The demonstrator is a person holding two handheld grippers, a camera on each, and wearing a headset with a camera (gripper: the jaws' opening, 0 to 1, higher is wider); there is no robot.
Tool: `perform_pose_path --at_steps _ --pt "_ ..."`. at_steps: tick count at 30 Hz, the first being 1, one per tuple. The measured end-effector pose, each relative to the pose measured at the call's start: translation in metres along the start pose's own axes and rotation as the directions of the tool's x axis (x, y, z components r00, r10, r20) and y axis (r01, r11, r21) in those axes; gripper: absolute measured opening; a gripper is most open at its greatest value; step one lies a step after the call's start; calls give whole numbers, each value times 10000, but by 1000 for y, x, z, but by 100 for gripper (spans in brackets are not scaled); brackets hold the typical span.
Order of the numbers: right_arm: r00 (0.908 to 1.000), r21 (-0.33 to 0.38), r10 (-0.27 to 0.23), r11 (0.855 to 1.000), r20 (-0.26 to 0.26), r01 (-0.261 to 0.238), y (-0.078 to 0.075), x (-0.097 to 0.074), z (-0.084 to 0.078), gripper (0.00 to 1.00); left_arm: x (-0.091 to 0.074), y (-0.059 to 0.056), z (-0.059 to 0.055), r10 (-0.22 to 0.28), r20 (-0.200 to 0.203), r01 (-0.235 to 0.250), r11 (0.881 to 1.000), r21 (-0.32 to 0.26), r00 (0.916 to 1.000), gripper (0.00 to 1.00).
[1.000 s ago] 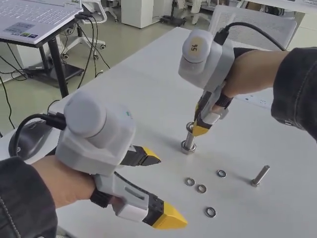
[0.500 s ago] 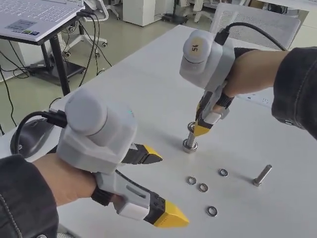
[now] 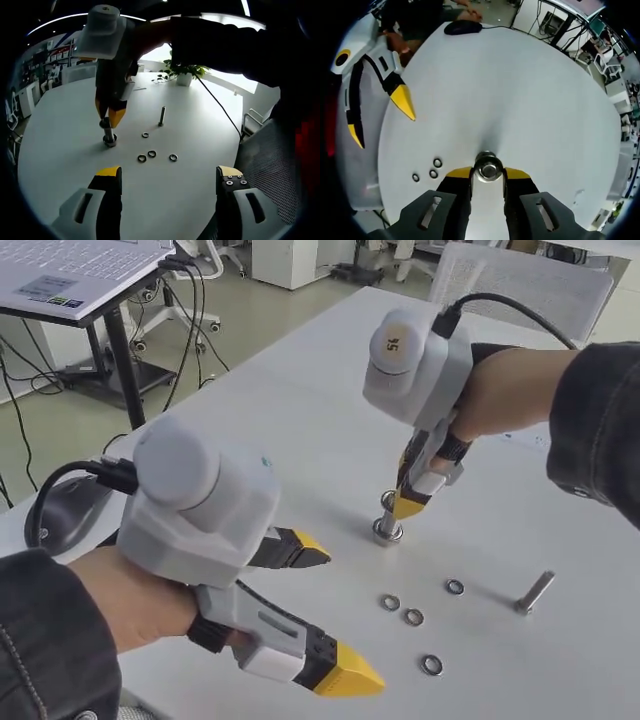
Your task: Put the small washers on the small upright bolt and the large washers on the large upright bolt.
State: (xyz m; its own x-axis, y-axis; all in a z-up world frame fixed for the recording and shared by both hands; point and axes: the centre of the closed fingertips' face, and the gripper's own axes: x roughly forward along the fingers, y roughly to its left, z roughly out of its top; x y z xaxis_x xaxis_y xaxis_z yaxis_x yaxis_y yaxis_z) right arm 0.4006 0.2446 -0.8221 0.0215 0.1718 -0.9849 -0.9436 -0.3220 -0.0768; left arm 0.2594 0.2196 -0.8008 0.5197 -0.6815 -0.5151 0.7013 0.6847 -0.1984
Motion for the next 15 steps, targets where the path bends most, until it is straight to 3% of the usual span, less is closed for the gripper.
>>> perform_pose_path --at_steps 15 --pt "9997 153 162 9998 -164 -159 1 21 -6 24 0 0 0 -1 -4 1 10000 -27 10000 76"
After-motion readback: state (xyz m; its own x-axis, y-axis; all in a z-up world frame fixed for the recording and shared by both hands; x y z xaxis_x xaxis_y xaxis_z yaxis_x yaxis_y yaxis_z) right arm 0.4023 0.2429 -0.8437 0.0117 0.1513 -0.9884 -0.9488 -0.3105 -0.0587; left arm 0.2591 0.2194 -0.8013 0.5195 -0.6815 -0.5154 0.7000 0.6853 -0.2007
